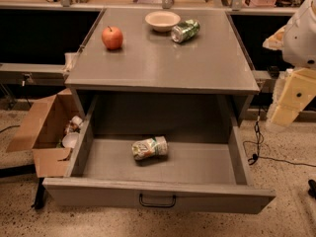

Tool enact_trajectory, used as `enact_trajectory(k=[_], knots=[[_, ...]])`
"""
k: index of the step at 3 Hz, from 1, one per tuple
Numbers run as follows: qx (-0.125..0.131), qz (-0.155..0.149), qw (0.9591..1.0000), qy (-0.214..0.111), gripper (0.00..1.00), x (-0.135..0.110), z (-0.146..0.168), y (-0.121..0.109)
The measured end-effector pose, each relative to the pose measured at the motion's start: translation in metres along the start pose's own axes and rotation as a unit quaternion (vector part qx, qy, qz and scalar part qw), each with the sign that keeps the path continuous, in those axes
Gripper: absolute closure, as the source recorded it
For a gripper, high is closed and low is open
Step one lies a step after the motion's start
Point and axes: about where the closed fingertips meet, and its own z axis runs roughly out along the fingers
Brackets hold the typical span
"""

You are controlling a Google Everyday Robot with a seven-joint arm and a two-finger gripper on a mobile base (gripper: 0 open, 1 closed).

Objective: Pick 7up can from top drawer and place on counter

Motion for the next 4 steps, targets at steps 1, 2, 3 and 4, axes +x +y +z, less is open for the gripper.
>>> enact_trajectory(k=[1,2,3,4], knots=[[0.000,0.000,1.0000,0.000,0.00,0.000,0.000,0.000],[-0.011,-0.006,0.9997,-0.019,0.00,-0.012,0.024,0.003],[-0.031,-0.002,0.9979,-0.057,0.00,-0.032,0.064,0.014],[-0.059,0.004,0.9939,-0.093,0.00,-0.057,0.106,0.027]])
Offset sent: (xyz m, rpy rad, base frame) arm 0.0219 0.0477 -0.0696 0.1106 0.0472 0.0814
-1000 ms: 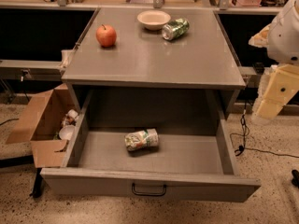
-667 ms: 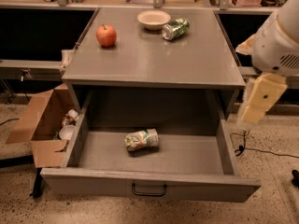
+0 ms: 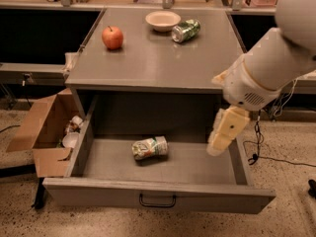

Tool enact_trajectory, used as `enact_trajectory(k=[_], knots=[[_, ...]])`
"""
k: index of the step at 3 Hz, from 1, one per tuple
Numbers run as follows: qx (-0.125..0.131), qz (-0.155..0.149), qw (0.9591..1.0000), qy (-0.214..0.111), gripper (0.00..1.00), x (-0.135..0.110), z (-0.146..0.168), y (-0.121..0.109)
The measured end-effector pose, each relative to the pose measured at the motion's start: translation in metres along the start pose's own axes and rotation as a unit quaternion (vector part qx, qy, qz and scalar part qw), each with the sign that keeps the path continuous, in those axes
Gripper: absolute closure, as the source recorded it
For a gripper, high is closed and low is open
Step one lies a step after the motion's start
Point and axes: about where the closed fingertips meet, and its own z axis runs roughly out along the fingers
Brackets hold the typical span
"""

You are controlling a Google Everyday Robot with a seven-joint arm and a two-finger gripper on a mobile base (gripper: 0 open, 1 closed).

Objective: Pick 7up can from top drawer and place on counter

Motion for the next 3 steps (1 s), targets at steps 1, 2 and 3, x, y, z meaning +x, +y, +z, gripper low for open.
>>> enact_trajectory(k=[1,2,3], knots=[[-0.039,0.008,0.9982,-0.044,0.00,-0.022,0.053,0.006],[-0.039,0.008,0.9982,-0.044,0.00,-0.022,0.053,0.006],[-0.030,-0.006,0.9994,-0.018,0.00,-0.026,0.083,0.002]])
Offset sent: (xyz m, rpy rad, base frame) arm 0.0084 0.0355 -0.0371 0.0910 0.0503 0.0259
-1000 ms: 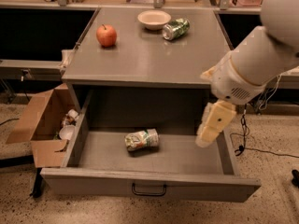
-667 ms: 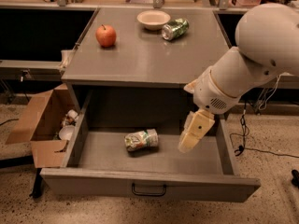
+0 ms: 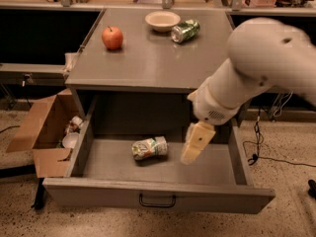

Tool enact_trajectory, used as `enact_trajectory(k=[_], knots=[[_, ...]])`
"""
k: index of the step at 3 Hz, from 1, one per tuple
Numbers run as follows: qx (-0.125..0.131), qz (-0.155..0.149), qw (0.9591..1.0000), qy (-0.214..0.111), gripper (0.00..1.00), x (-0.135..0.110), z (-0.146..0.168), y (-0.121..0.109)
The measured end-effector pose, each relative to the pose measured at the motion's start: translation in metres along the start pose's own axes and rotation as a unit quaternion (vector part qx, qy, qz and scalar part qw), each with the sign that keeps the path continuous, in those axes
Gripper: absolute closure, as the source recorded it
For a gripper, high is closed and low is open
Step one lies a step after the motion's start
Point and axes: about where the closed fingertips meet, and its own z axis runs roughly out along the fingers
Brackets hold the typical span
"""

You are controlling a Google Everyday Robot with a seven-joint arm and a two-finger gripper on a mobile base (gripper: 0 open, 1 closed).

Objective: Pick 7up can from top drawer and place on counter

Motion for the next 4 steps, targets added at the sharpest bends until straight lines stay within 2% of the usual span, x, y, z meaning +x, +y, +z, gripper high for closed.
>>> enact_trajectory(k=[1,2,4], knots=[[0.003,-0.029,0.9996,0.006,0.00,-0.005,0.053,-0.011],[0.010,-0.039,0.9991,-0.012,0.00,-0.008,0.084,-0.016],[-0.006,-0.046,0.9983,-0.036,0.00,-0.019,0.160,-0.025]])
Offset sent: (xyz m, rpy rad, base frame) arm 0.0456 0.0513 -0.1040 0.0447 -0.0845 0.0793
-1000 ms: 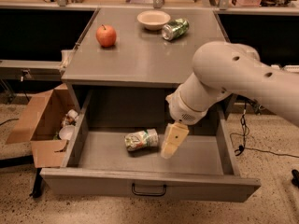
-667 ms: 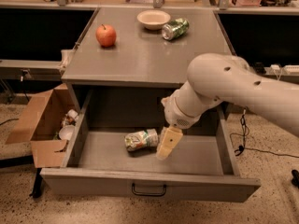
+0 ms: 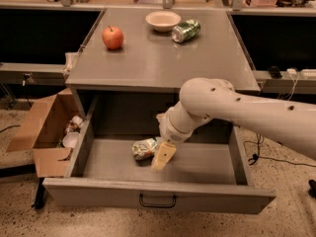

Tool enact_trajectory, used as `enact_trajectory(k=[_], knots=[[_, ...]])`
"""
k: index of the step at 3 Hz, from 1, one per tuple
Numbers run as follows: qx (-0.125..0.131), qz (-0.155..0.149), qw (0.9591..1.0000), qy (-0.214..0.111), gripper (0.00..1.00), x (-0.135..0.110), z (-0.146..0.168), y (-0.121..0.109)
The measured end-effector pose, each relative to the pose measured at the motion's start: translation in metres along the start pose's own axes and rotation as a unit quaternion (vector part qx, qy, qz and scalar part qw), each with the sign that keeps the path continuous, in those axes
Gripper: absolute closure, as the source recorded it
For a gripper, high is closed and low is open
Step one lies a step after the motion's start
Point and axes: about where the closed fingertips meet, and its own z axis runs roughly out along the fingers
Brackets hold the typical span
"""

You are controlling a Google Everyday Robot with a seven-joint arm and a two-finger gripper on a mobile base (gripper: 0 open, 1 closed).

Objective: Pick 7up can from top drawer and place on counter

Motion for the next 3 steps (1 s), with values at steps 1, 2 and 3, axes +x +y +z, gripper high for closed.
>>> enact_trajectory(k=[1,2,3], knots=[[-0.019,0.008,0.9997,-0.015,0.00,0.001,0.036,-0.003],[-0.044,0.030,0.9984,-0.019,0.23,0.011,0.069,-0.006],[-0.054,0.042,0.9975,-0.016,0.46,0.018,0.080,-0.007]])
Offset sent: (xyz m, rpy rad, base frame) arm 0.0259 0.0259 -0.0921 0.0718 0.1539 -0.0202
